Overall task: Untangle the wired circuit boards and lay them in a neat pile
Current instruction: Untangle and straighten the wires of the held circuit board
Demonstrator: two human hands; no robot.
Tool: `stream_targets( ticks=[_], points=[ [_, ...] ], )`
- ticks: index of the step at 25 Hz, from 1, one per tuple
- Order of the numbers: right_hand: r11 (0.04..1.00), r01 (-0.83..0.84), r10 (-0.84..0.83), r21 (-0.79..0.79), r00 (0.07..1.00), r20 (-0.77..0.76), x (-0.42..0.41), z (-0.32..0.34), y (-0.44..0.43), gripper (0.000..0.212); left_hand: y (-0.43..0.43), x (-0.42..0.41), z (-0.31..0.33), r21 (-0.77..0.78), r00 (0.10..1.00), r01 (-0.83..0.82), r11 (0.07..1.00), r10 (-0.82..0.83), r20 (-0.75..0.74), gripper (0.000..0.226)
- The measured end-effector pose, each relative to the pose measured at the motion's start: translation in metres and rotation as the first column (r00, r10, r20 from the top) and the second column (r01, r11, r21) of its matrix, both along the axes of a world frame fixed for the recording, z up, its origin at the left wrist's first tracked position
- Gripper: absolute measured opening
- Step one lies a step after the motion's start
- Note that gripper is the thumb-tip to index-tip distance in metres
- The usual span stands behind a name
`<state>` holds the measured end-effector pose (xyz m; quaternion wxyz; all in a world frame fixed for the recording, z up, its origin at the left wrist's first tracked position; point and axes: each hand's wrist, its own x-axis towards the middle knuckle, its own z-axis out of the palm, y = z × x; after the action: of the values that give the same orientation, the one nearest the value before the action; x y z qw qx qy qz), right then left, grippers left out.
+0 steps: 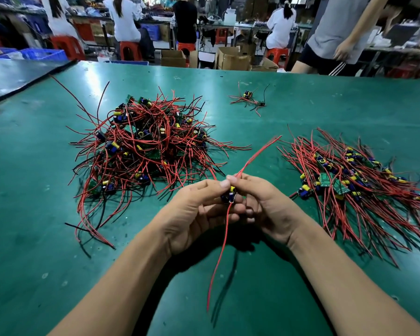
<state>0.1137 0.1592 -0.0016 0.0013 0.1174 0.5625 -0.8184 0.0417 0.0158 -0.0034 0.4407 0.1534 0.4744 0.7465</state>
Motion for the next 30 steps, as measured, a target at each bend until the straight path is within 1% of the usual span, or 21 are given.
stream_targets(
  ticks=[3, 5, 7, 8, 9, 11, 15, 17, 21, 24, 27, 30],
  points=[
    [0.990, 0.125, -0.124, 0.060, 0.992, -0.018, -0.005, -0.006, 0.002, 0.019, 0.001, -0.003, -0.004, -0.028, 0.998, -0.052, 0.998, 0.051, -0.036, 0.027],
    [0.980, 0.184, -0.181, 0.076, 0.983, -0.042, -0.006, -0.008, 0.004, 0.018, 0.002, -0.002, -0.004, -0.076, 0.996, -0.050, 0.996, 0.044, -0.076, 0.030],
    [0.972, 0.216, -0.211, 0.093, 0.975, -0.064, -0.006, -0.009, 0.007, 0.019, 0.003, 0.000, -0.004, -0.115, 0.993, -0.038, 0.993, 0.025, -0.114, 0.017],
    [0.970, 0.218, -0.212, 0.106, 0.975, -0.066, -0.006, -0.009, 0.008, 0.020, 0.003, 0.001, -0.003, -0.126, 0.992, -0.043, 0.991, 0.028, -0.121, 0.007],
    [0.971, 0.210, -0.204, 0.117, 0.977, -0.065, -0.006, -0.009, 0.008, 0.020, 0.004, 0.001, -0.003, -0.133, 0.990, -0.054, 0.990, 0.036, -0.136, 0.008],
    [0.976, 0.176, -0.171, 0.125, 0.984, -0.055, -0.006, -0.008, 0.005, 0.021, 0.006, 0.003, -0.004, -0.148, 0.985, -0.080, 0.986, 0.055, -0.165, 0.016],
    [0.989, 0.136, -0.135, 0.065, 0.991, -0.024, -0.005, -0.007, -0.004, 0.023, 0.010, 0.007, -0.006, -0.132, 0.974, -0.149, 0.980, 0.122, -0.193, 0.013],
    [0.987, 0.131, -0.132, 0.090, 0.991, 0.000, -0.005, -0.005, -0.006, 0.026, 0.010, 0.007, -0.007, -0.134, 0.969, -0.166, 0.977, 0.137, -0.207, 0.013],
    [0.989, 0.090, -0.093, 0.119, 0.995, 0.021, -0.005, -0.006, -0.011, 0.034, 0.010, 0.006, -0.007, -0.126, 0.972, -0.164, 0.978, 0.138, -0.190, 0.018],
    [0.988, 0.042, -0.050, 0.150, 0.998, 0.046, -0.003, -0.006, -0.011, 0.035, 0.008, 0.005, -0.008, -0.126, 0.976, -0.125, 0.984, 0.099, -0.193, 0.022],
    [0.984, 0.060, -0.069, 0.167, 0.996, 0.049, -0.005, -0.008, -0.008, 0.029, 0.008, 0.005, -0.008, -0.138, 0.979, -0.098, 0.986, 0.070, -0.193, 0.028],
    [0.974, 0.119, -0.126, 0.193, 0.992, 0.025, -0.010, -0.011, -0.005, 0.030, 0.007, 0.004, -0.006, -0.143, 0.983, -0.092, 0.986, 0.067, -0.169, 0.023]
  ],
)
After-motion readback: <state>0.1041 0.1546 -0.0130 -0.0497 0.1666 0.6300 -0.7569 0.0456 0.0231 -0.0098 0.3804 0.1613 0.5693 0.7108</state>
